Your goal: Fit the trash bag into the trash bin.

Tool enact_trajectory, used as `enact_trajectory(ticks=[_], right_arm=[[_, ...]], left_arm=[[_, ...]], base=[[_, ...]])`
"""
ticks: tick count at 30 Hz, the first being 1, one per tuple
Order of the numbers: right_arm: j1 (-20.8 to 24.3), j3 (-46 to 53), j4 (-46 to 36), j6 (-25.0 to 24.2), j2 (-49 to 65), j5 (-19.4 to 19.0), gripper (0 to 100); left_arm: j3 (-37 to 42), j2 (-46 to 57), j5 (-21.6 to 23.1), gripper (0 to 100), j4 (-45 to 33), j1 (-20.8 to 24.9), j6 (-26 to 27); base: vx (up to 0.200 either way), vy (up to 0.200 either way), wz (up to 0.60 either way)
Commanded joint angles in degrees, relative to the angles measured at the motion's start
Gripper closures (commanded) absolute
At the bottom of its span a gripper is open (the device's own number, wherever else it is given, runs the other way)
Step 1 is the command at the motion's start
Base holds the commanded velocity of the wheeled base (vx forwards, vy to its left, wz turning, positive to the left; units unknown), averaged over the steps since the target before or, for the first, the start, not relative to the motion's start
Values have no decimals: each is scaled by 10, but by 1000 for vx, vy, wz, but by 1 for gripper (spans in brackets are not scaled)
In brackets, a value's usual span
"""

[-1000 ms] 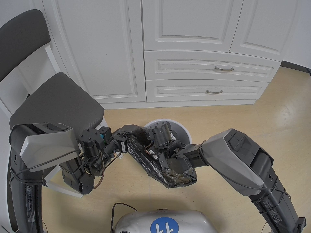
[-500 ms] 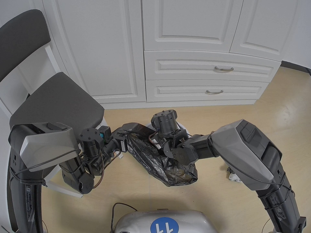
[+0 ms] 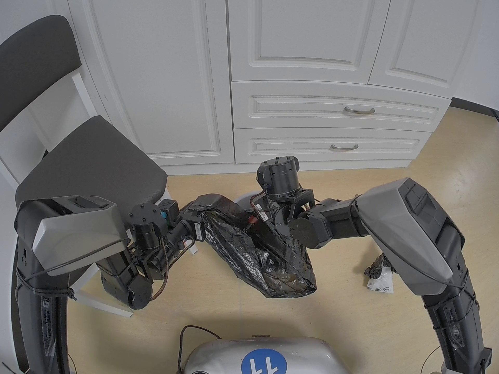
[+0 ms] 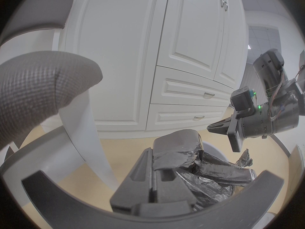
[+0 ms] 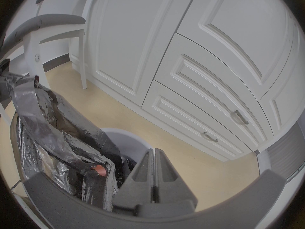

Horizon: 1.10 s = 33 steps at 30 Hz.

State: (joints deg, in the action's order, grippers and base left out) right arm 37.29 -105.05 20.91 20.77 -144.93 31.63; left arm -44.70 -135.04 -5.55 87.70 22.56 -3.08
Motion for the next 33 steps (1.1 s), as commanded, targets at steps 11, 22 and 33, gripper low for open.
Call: enact_trajectory(ticks=[11, 22, 33], right_arm=[[9, 214, -1, 54, 138, -56, 0], [9, 292, 0, 95, 174, -62, 0], [7, 322, 1, 104, 153, -70, 0]], left_arm=[[1, -1, 0, 100, 0, 0, -1], [2, 0, 0, 100, 0, 0, -1], [1, -1, -1, 100, 0, 0, -1]], base=[[0, 0, 0], [0, 0, 0], [0, 0, 0]])
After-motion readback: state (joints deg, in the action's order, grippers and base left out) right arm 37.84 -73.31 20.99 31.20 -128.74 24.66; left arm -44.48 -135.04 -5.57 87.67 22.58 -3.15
